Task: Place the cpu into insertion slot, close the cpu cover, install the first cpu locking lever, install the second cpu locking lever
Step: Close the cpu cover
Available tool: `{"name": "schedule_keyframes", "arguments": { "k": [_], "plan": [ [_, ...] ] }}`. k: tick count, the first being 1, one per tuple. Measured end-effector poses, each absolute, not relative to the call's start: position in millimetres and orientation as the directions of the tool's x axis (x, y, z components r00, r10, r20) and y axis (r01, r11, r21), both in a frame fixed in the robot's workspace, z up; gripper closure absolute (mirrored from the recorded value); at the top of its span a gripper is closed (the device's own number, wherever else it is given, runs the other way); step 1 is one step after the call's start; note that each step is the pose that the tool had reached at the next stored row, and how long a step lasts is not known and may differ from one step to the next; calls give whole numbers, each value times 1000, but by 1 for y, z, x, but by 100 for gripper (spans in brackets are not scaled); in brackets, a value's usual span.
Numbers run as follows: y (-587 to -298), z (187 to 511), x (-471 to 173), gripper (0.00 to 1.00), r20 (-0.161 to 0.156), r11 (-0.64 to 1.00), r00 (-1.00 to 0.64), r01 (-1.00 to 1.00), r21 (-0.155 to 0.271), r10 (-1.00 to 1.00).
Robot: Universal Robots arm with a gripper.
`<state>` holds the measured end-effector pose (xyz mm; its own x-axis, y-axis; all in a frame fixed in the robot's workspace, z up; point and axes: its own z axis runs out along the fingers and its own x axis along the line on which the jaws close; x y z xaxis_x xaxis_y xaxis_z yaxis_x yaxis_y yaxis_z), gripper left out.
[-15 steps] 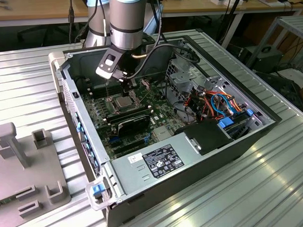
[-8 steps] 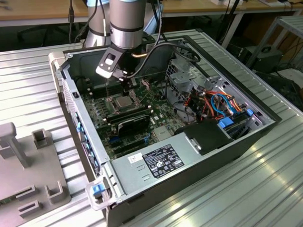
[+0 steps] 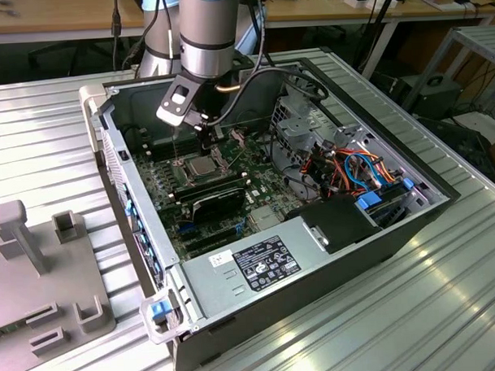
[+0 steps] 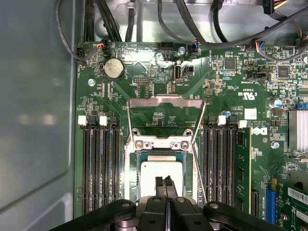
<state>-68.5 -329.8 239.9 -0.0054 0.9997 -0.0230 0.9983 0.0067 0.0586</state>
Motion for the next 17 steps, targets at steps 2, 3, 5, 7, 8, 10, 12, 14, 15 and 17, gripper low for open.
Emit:
{"name": "schedule_keyframes", "arguments": {
  "k": [2, 3, 5, 7, 8, 10, 12, 14, 15, 17],
  "plan": [
    [-330, 243, -58, 89, -23, 7, -5, 998, 59, 1000],
    [-330, 243, -53, 89, -23, 7, -5, 998, 59, 1000],
    [-330, 243, -52, 89, -23, 7, -5, 998, 59, 1000],
    [-330, 243, -50, 89, -23, 7, -5, 998, 59, 1000],
    [-330, 243, -49, 89, -23, 7, -5, 998, 59, 1000],
    [-330, 243, -49, 89, -23, 6, -5, 998, 59, 1000],
    [-330, 254, -49, 89, -23, 7, -6, 998, 59, 1000],
    [-330, 255, -49, 89, -22, 7, -5, 998, 59, 1000],
    [-330, 255, -50, 89, -23, 7, -5, 998, 59, 1000],
    [-330, 256, -50, 89, -23, 7, -5, 998, 59, 1000]
  ]
}}
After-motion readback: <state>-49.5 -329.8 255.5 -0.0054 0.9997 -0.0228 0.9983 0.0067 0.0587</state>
